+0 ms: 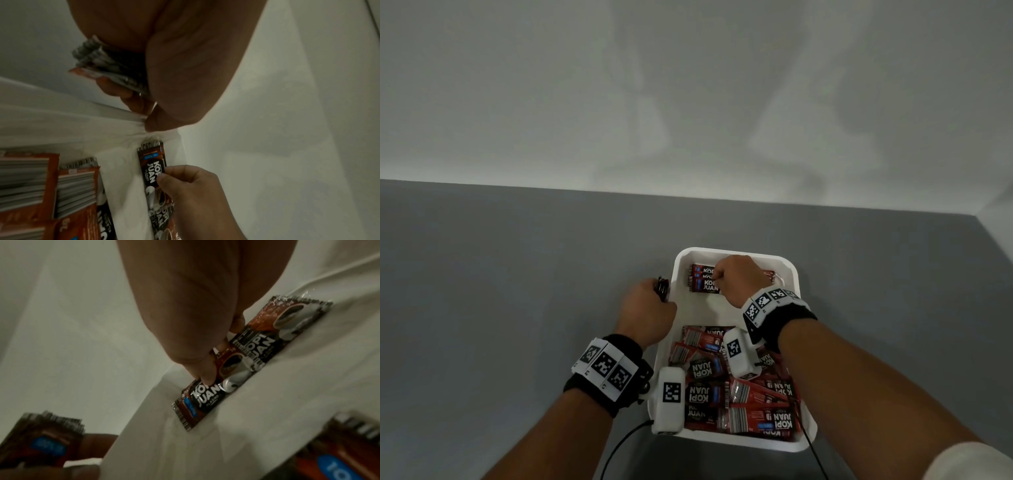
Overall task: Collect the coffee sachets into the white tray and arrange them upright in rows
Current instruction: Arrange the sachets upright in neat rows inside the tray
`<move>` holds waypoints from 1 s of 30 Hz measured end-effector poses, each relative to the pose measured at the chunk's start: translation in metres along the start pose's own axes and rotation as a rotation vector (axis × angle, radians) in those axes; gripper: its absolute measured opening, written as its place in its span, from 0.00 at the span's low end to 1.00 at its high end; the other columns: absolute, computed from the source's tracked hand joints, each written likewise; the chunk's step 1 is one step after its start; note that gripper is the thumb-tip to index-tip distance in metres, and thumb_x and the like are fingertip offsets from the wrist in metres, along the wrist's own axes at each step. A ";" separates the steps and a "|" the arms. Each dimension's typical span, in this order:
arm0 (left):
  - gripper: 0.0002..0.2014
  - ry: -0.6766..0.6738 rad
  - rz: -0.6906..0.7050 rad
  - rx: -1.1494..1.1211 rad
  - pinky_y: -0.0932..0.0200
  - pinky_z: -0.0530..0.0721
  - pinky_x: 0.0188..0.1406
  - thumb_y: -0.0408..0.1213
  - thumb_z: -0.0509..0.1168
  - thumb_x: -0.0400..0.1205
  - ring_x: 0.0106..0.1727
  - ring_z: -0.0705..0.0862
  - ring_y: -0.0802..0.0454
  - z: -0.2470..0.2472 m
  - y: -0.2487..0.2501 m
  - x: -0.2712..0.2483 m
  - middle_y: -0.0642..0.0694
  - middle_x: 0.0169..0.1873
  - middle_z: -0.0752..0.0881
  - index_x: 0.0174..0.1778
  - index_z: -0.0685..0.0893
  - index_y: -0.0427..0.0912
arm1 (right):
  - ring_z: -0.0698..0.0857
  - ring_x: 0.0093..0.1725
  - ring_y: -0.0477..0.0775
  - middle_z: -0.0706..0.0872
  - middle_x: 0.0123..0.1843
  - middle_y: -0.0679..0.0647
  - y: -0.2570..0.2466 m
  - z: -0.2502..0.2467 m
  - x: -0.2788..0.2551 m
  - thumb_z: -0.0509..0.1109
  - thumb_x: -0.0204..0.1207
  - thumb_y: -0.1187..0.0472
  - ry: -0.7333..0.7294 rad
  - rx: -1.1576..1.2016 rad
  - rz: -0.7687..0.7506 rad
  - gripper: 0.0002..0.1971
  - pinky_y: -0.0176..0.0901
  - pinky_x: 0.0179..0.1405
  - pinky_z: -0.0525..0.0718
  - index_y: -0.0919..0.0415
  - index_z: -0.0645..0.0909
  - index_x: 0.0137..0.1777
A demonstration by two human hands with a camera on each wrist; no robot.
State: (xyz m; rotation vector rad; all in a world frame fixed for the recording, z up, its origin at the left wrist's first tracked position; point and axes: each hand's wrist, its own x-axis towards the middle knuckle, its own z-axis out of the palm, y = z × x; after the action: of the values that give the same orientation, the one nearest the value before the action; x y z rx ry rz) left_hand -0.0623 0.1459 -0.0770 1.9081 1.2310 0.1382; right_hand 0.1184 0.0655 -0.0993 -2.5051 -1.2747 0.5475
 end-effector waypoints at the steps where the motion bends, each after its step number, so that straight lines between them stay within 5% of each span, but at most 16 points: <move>1: 0.09 -0.001 0.000 -0.009 0.62 0.82 0.38 0.31 0.68 0.80 0.45 0.89 0.49 0.000 0.000 0.000 0.46 0.42 0.90 0.54 0.87 0.40 | 0.86 0.57 0.55 0.90 0.55 0.51 0.000 0.003 0.001 0.70 0.80 0.65 0.009 -0.027 -0.013 0.11 0.50 0.61 0.86 0.51 0.92 0.51; 9: 0.08 -0.025 -0.008 -0.064 0.58 0.85 0.37 0.32 0.68 0.80 0.44 0.89 0.48 0.002 -0.002 -0.001 0.44 0.42 0.90 0.55 0.85 0.42 | 0.83 0.56 0.58 0.85 0.51 0.55 0.000 0.009 -0.005 0.68 0.81 0.65 0.114 -0.215 -0.109 0.07 0.50 0.53 0.86 0.57 0.89 0.50; 13: 0.07 -0.027 -0.004 -0.085 0.59 0.84 0.37 0.33 0.69 0.80 0.44 0.88 0.49 0.003 -0.005 -0.001 0.47 0.42 0.89 0.53 0.83 0.47 | 0.87 0.48 0.57 0.87 0.46 0.54 0.001 0.003 -0.026 0.65 0.82 0.62 -0.029 -0.163 -0.110 0.09 0.52 0.50 0.88 0.58 0.87 0.45; 19: 0.05 -0.032 0.013 -0.070 0.63 0.80 0.34 0.32 0.69 0.80 0.42 0.87 0.50 0.003 -0.002 -0.002 0.45 0.41 0.89 0.49 0.83 0.46 | 0.71 0.71 0.58 0.75 0.70 0.52 0.001 0.021 -0.054 0.58 0.84 0.39 -0.165 -0.304 -0.171 0.25 0.60 0.71 0.74 0.53 0.76 0.73; 26: 0.07 -0.050 0.008 -0.068 0.60 0.82 0.36 0.36 0.71 0.80 0.42 0.86 0.52 -0.002 0.002 -0.005 0.51 0.40 0.86 0.50 0.80 0.48 | 0.69 0.75 0.58 0.71 0.74 0.51 -0.002 0.025 -0.052 0.58 0.83 0.36 -0.108 -0.309 -0.142 0.28 0.59 0.72 0.71 0.53 0.73 0.75; 30: 0.06 -0.044 -0.033 -0.235 0.55 0.80 0.33 0.36 0.63 0.82 0.36 0.81 0.48 -0.007 0.008 -0.004 0.47 0.37 0.84 0.52 0.82 0.41 | 0.70 0.74 0.58 0.72 0.74 0.51 -0.001 0.022 -0.053 0.60 0.83 0.37 -0.086 -0.250 -0.161 0.29 0.60 0.72 0.73 0.53 0.71 0.77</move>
State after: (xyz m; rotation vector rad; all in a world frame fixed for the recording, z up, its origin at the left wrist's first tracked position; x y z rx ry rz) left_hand -0.0624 0.1450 -0.0660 1.6793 1.1624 0.2131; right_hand 0.0789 0.0247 -0.1079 -2.5660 -1.6522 0.4900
